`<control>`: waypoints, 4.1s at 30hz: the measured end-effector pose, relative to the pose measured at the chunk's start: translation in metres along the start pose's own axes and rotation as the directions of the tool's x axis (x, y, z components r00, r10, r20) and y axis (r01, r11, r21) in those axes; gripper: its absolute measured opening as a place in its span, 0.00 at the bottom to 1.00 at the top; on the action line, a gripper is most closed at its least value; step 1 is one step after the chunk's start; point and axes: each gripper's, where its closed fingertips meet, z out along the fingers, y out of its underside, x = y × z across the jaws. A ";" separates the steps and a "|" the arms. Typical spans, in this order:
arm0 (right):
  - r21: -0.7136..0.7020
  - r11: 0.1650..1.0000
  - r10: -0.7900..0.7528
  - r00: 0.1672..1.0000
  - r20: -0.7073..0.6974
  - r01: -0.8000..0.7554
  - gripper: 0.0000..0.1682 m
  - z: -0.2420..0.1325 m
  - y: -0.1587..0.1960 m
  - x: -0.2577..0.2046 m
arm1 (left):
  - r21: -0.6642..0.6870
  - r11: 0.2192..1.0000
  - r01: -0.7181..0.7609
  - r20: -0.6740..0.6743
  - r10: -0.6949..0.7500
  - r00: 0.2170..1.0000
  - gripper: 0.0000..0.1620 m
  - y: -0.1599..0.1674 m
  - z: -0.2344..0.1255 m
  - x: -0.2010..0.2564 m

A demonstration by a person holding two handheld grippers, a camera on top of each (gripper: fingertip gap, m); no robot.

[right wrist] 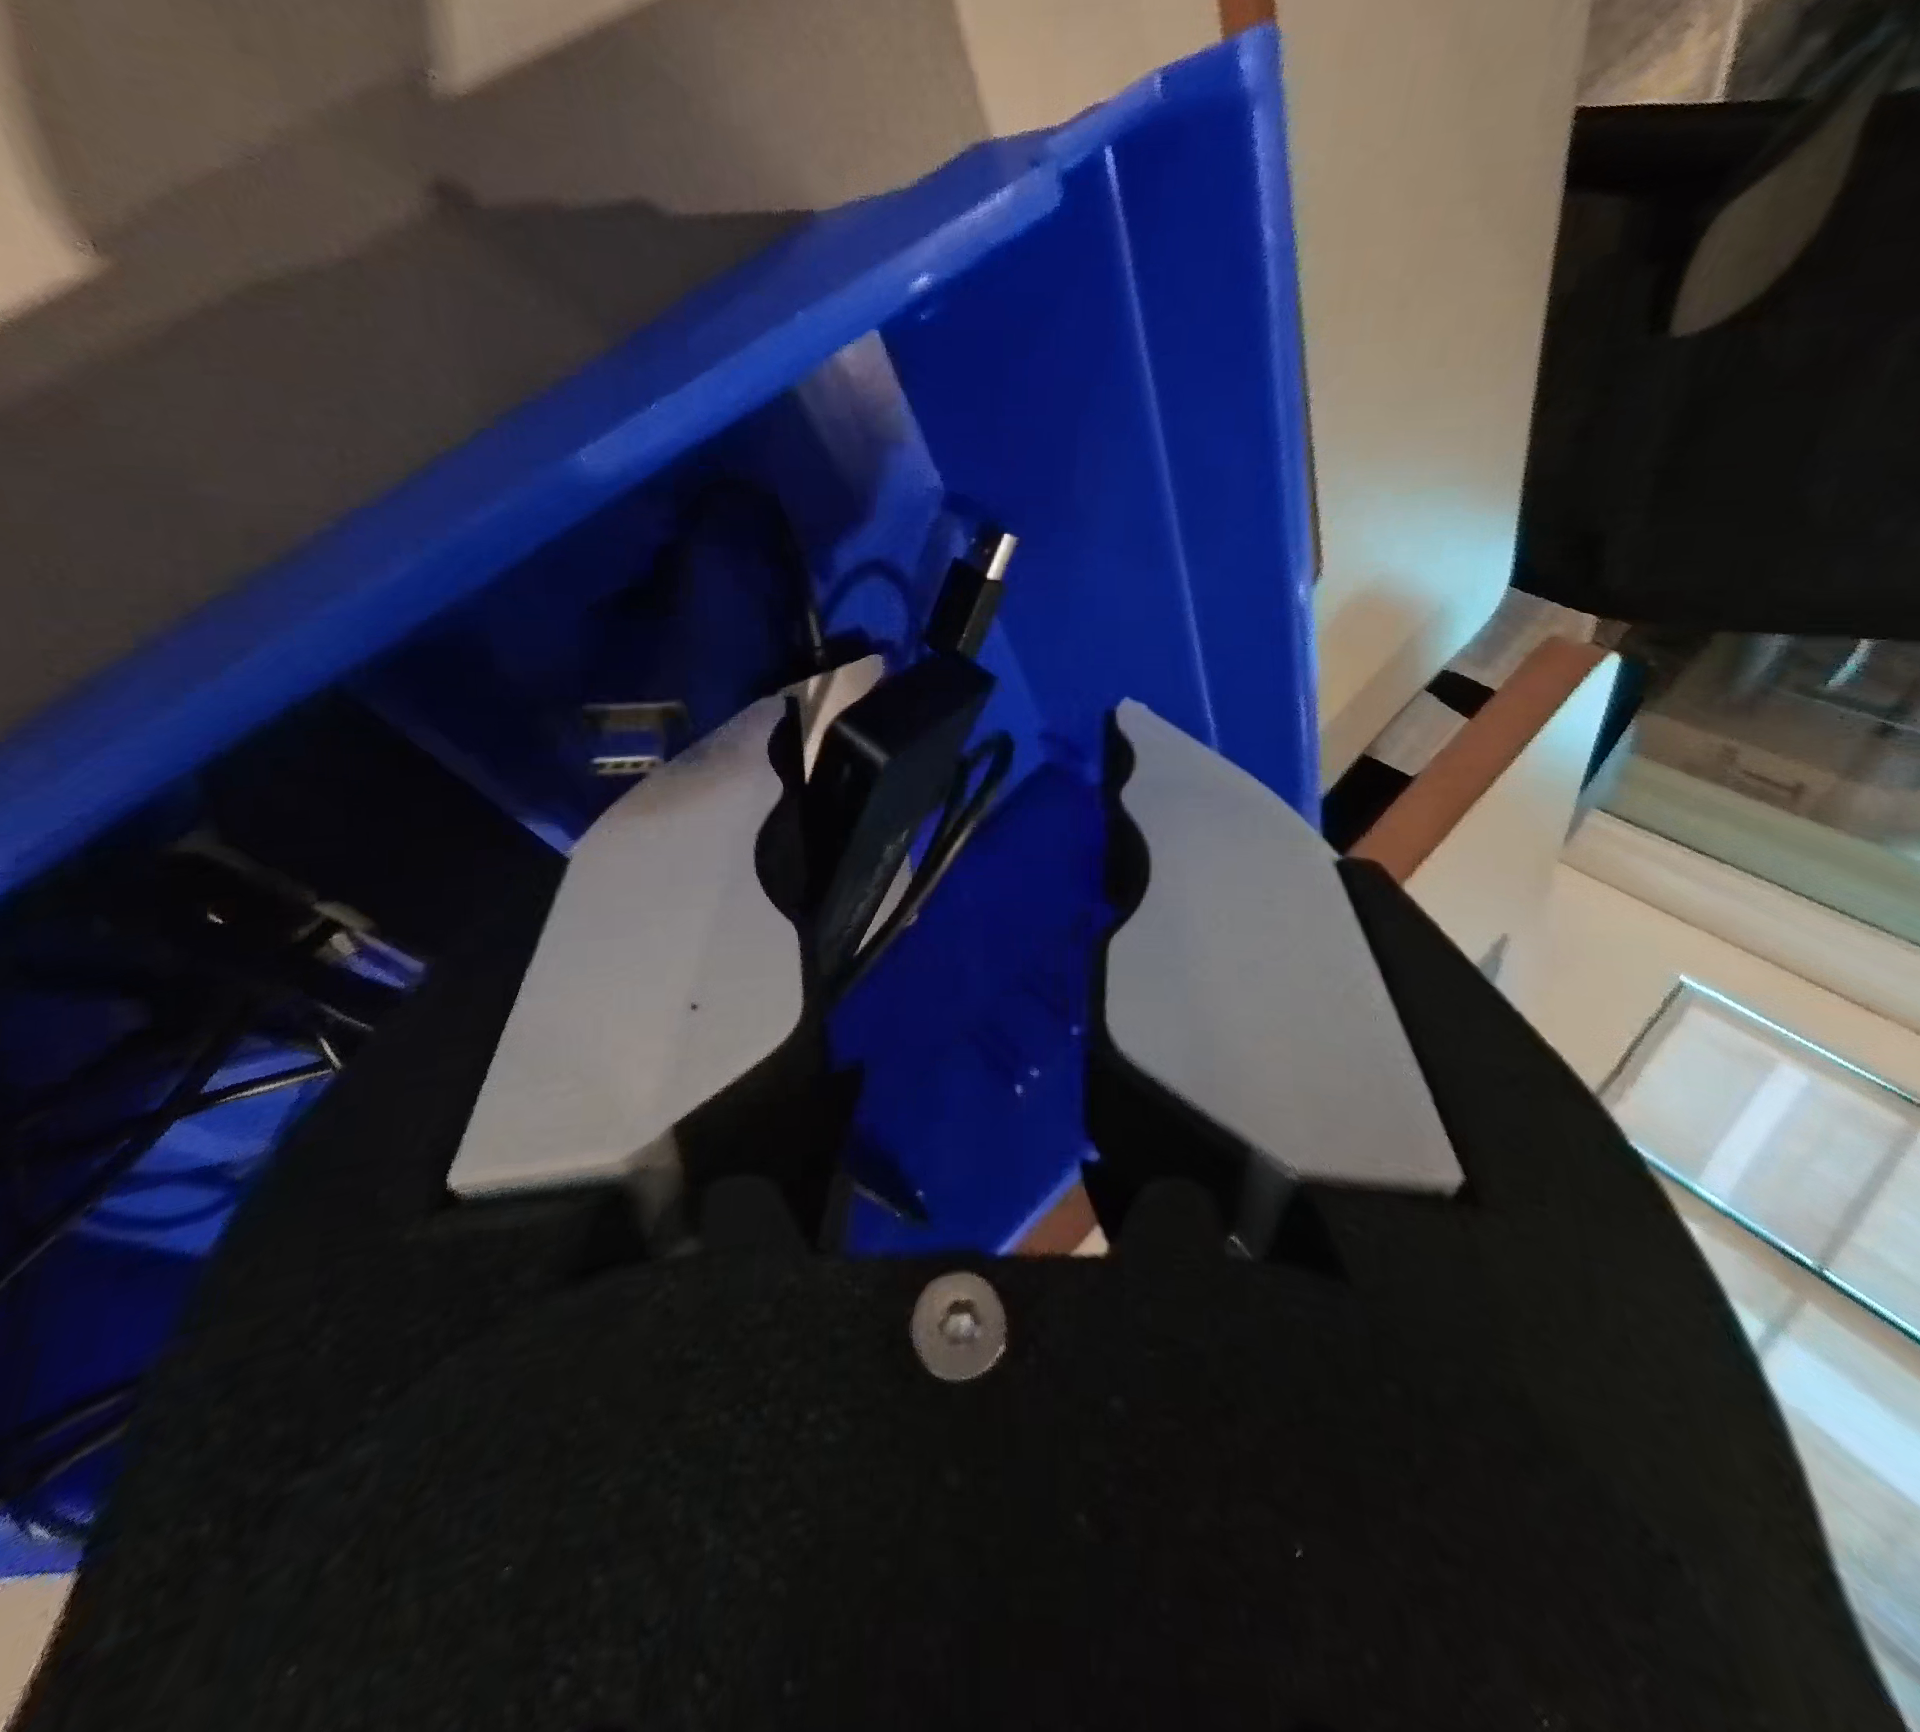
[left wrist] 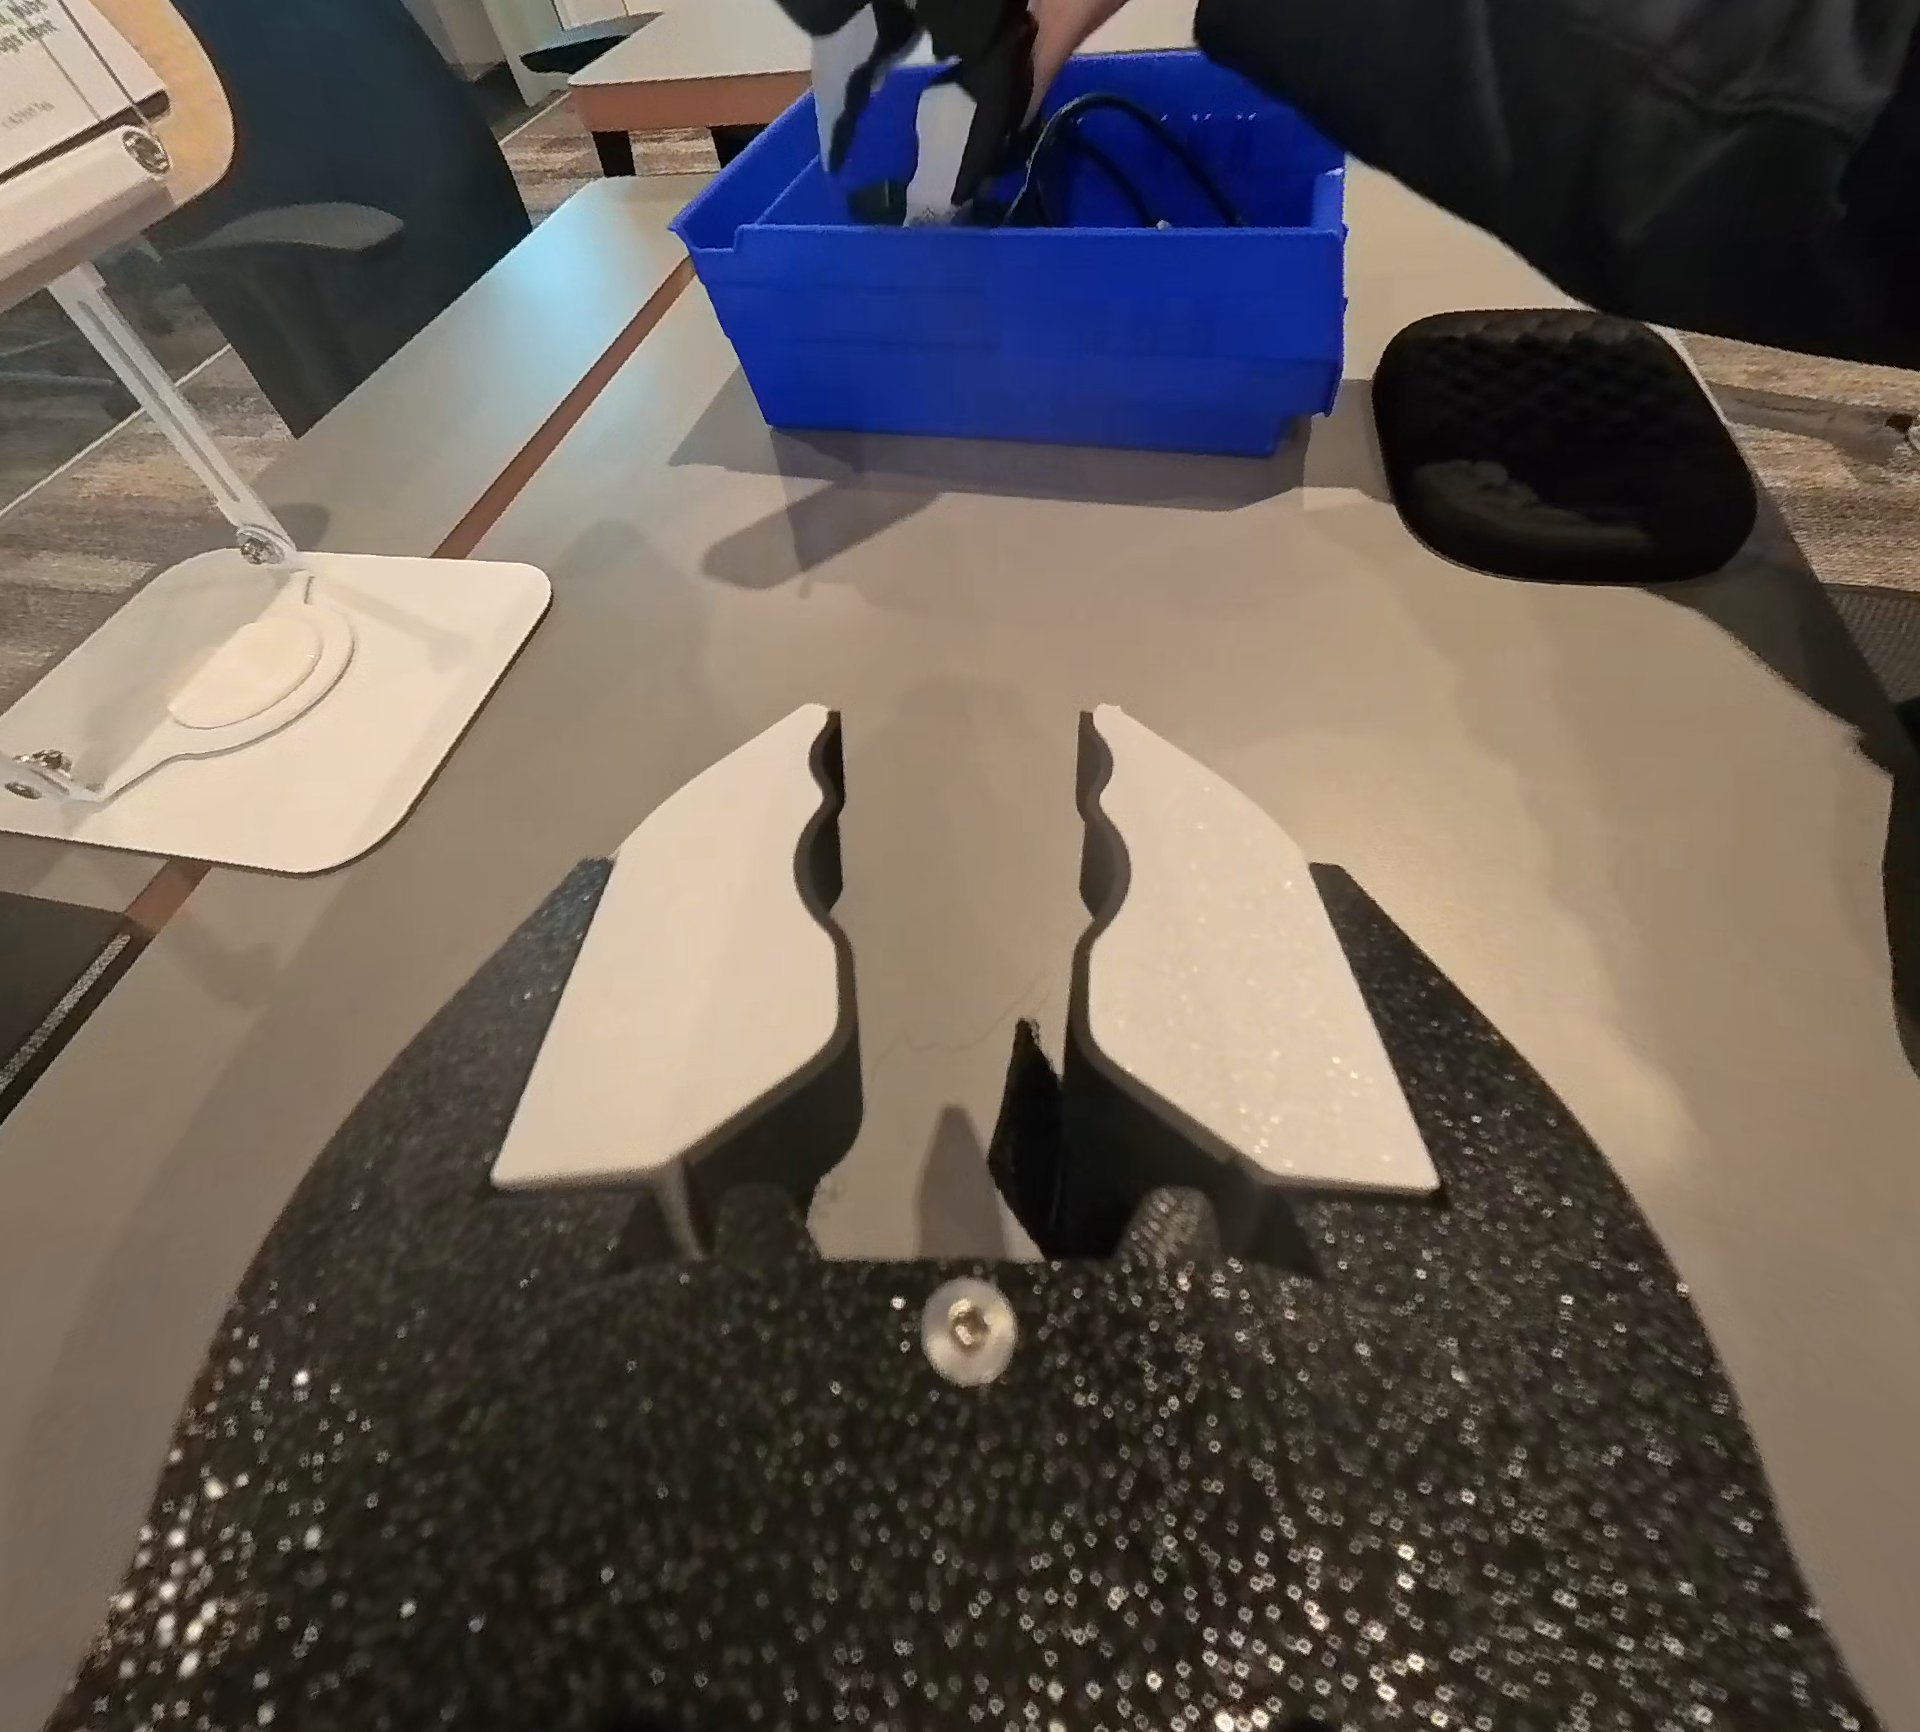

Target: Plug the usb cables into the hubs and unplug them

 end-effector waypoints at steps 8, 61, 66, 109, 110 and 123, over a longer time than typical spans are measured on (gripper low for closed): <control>0.077 0.987 0.153 0.975 -0.159 -0.143 0.39 -0.033 -0.001 0.025 | -0.025 1.000 -0.001 0.031 0.002 1.000 0.27 0.004 0.000 -0.004; 0.753 0.552 0.552 0.834 -0.010 -0.357 0.30 -0.090 -0.221 -0.102 | -0.234 0.967 0.101 0.786 0.127 0.605 0.27 0.054 -0.027 -0.112; 0.754 0.559 0.551 0.834 -0.025 -0.346 0.30 -0.090 -0.221 -0.102 | -0.231 0.967 0.108 0.785 0.119 0.608 0.27 0.055 -0.027 -0.113; 0.727 0.511 0.609 0.790 0.070 -0.459 0.00 -0.117 -0.167 -0.125 | -0.021 0.961 0.276 0.844 -0.131 0.521 0.00 0.061 -0.057 -0.049; 0.735 0.504 0.615 0.786 0.065 -0.455 0.00 -0.120 -0.167 -0.127 | -0.013 0.963 0.269 0.845 -0.133 0.517 0.00 0.060 -0.054 -0.048; 0.745 0.418 0.599 0.774 0.204 -0.520 0.00 -0.137 -0.143 -0.148 | 0.063 0.967 0.247 0.831 -0.188 0.523 0.00 0.051 -0.067 -0.026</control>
